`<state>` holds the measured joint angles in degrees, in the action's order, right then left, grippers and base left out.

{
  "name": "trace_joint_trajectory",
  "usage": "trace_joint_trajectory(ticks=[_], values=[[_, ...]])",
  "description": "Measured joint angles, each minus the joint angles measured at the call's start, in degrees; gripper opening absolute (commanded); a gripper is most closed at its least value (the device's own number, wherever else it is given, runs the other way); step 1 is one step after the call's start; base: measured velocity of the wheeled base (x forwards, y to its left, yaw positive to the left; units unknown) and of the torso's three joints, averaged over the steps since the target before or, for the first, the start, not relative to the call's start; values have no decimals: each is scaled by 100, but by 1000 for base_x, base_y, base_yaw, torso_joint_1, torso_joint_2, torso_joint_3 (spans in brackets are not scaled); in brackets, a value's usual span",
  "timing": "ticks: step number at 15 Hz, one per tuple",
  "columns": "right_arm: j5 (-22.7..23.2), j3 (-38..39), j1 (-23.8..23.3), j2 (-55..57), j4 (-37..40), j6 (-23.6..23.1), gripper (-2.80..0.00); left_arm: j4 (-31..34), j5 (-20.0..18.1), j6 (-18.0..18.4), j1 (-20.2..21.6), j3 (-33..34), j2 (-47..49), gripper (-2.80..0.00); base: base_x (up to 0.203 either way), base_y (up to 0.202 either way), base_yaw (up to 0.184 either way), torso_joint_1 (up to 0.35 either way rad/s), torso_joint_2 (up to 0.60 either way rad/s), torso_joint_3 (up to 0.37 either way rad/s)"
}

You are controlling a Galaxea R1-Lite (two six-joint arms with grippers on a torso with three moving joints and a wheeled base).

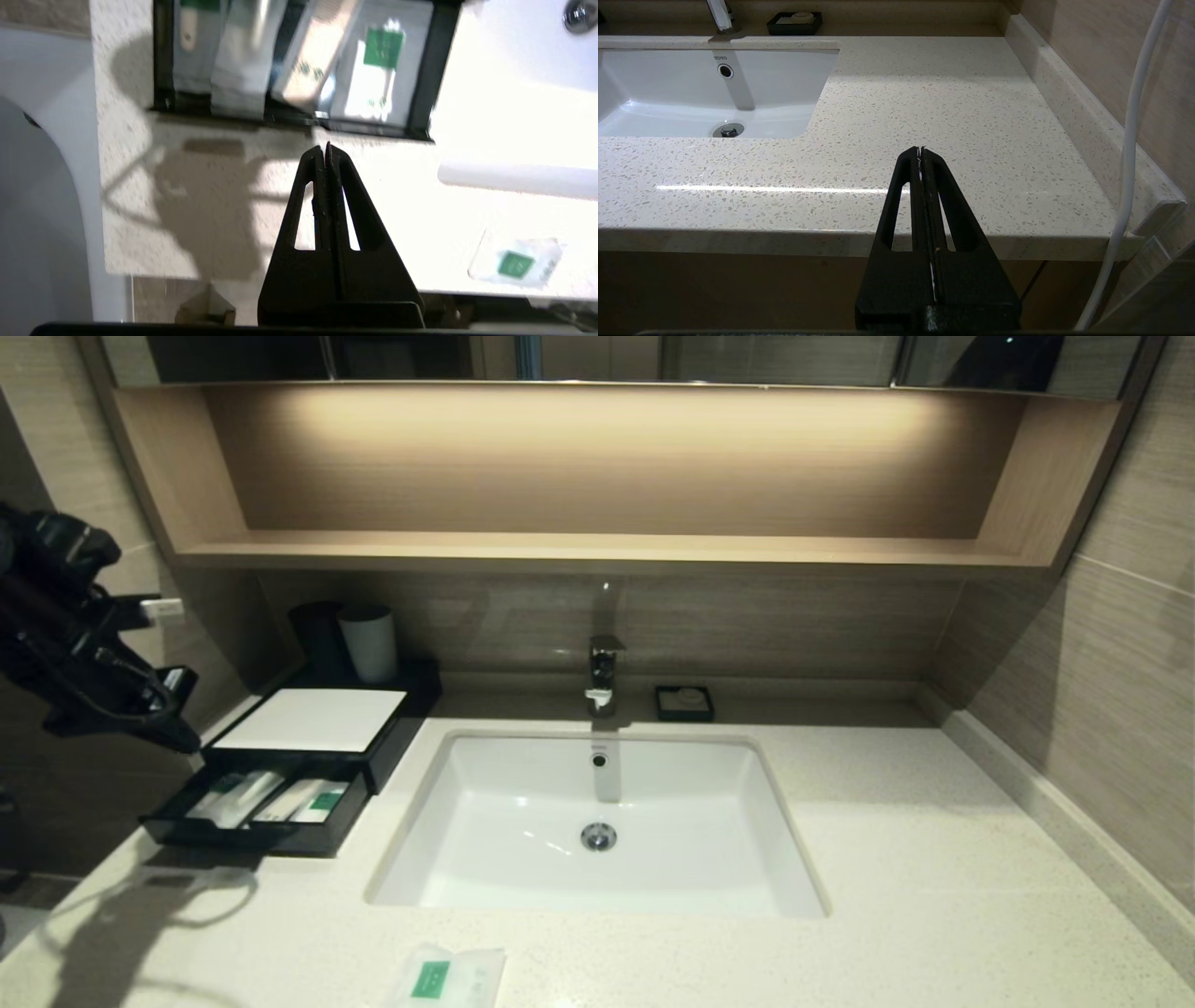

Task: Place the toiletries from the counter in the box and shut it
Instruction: Pick up the bathroom toiletry

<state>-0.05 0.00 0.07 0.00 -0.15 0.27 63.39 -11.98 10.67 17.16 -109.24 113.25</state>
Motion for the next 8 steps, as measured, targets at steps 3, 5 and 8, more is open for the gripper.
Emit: trace_joint_trajectory(ticks=[3, 5, 8], values=[[-2, 0, 0, 0, -1, -1, -280, 598, -56, 7, -192, 251, -403, -280, 0, 0, 0, 0, 0, 0], [-3, 0, 0, 0, 0, -2, -280, 642, -245, 19, -383, 729, -744, -280, 0, 0, 0, 0, 0, 0], [-5, 0, 0, 0, 0, 0, -280, 627, -421, -57, -951, 1638, -1285, -280, 0, 0, 0, 0, 0, 0]])
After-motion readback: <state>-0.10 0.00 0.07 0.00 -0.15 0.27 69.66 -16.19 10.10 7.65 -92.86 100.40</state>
